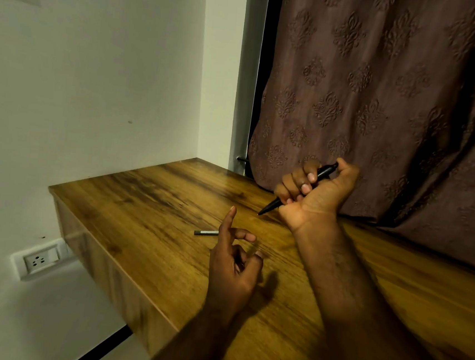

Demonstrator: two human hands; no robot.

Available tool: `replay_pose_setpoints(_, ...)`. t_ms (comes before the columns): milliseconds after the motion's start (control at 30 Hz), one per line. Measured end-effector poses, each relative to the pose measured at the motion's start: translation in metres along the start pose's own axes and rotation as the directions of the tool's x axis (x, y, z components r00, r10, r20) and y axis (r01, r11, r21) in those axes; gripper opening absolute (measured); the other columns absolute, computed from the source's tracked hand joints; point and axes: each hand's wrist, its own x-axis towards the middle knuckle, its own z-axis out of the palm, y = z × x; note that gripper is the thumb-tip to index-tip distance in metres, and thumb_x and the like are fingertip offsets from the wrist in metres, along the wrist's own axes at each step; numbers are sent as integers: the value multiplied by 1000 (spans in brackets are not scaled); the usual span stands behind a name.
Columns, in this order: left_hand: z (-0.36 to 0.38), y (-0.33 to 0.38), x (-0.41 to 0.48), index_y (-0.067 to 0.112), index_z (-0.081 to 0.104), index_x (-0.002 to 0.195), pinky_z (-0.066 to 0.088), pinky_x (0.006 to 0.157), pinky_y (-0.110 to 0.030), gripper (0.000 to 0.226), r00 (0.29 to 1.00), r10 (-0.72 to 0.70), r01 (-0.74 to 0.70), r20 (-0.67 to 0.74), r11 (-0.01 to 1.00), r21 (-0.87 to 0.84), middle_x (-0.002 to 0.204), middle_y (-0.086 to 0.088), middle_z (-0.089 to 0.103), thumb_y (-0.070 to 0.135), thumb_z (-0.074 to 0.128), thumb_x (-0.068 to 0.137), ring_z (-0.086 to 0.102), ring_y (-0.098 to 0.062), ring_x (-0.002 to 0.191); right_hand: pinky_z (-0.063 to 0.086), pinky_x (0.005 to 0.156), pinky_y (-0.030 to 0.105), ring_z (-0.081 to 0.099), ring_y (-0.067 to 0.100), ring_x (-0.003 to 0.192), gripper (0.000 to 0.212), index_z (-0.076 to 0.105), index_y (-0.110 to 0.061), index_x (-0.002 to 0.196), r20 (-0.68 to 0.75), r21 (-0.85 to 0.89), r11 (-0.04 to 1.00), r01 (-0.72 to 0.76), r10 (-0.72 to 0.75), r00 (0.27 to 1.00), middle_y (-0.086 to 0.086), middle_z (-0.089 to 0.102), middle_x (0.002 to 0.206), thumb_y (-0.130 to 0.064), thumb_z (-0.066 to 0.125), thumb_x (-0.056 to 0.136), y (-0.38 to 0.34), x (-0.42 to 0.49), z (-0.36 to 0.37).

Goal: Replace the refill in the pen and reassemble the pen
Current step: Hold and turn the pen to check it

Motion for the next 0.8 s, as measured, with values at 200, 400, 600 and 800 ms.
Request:
replay_pose_setpoints(200,-1,0,-1,17,38,142,36,45,-10,67,1000,-1,1,6,1000,5,97,-7,61,11,58,78,46,-3,48,12,43,18,13,14,37,54,33,-14,51,46,-151,987,58,-51,998,-2,24,38,-55,28,87,3,-5,7)
replay_pose_setpoints(400,-1,1,0,22,52,125,41,45,-16,48,1000,-21,21,22,1000,-10,96,-4,61,12,58,78,50,-6,50,13,43,18,14,14,36,54,33,-14,51,37,-164,984,67,-61,997,-1,24,38,-54,27,87,1,-6,7)
replay_pose_setpoints(600,0,-1,1,20,61,114,38,44,-16,35,1000,-14,14,10,1000,21,95,-2,62,20,58,79,50,-7,49,13,43,18,13,14,35,54,33,-14,50,20,-155,986,65,-63,998,-1,23,37,-52,28,88,1,-4,6)
replay_pose_setpoints(800,0,-3,1,15,64,108,35,44,-14,31,1000,-6,6,18,1000,10,90,-4,63,18,59,78,46,-5,46,14,43,16,12,14,35,52,32,-14,50,35,-154,987,37,-32,999,-1,22,37,-52,27,86,2,-3,4)
